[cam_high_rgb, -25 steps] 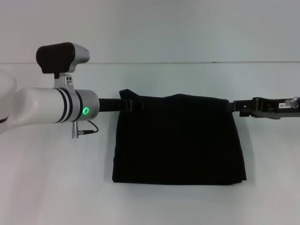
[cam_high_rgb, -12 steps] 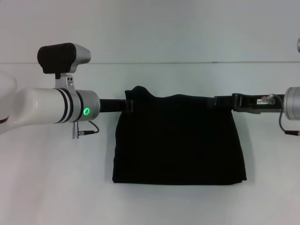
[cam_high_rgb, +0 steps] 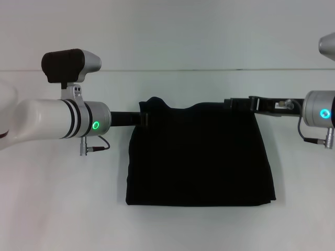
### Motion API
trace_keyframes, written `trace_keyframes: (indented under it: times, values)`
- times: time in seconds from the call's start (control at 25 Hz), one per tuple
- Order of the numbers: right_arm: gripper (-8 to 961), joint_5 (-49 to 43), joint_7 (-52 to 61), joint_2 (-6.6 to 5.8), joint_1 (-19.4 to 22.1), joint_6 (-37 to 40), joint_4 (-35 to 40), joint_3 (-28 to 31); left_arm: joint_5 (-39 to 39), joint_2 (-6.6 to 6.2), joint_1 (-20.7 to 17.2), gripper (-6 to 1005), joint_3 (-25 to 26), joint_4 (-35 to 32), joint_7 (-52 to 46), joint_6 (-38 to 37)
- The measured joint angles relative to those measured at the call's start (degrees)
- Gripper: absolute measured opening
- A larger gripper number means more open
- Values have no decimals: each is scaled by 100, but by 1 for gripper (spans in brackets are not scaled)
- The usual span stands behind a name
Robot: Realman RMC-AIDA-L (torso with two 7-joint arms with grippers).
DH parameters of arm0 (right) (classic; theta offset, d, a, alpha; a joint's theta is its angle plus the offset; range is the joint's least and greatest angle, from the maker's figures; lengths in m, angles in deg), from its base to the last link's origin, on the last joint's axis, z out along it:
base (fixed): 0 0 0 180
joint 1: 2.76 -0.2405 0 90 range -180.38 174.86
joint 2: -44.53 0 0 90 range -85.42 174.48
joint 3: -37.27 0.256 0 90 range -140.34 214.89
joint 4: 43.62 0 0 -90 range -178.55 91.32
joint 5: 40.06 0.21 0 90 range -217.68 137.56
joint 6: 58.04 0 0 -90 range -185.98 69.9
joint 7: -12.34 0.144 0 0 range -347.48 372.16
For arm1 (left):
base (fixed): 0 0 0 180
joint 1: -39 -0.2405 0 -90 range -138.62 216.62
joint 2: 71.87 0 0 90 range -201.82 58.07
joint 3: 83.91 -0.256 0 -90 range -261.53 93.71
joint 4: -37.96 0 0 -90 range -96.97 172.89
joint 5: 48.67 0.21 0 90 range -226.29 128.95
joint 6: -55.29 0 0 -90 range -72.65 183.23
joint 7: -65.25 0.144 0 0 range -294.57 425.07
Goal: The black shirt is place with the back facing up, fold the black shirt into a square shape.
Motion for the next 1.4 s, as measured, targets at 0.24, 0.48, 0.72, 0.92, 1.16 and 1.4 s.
trace_keyframes:
  times: [0.24,0.48,0.72,0.92,1.16,1.4]
  values:
    - [700,154,-141,-35,132,-208,-6,3,-1,-9,-16,81,13,1,4,-5]
    - [701,157,179,-321,392,438,-43,8,-3,-6,-26,82,23,-6,4,-3]
    - [701,141,425,-465,454,1035,-224,-31,-6,5,-23,82,8,-16,4,-2]
    - [701,123,466,-429,407,943,-459,-66,-9,6,-16,81,8,-18,3,-6]
    - [701,118,469,-295,346,678,-516,-86,-9,6,-19,81,8,-18,3,-10]
    - [700,155,415,-62,237,215,-519,-57,-9,6,-22,82,8,-18,3,-12]
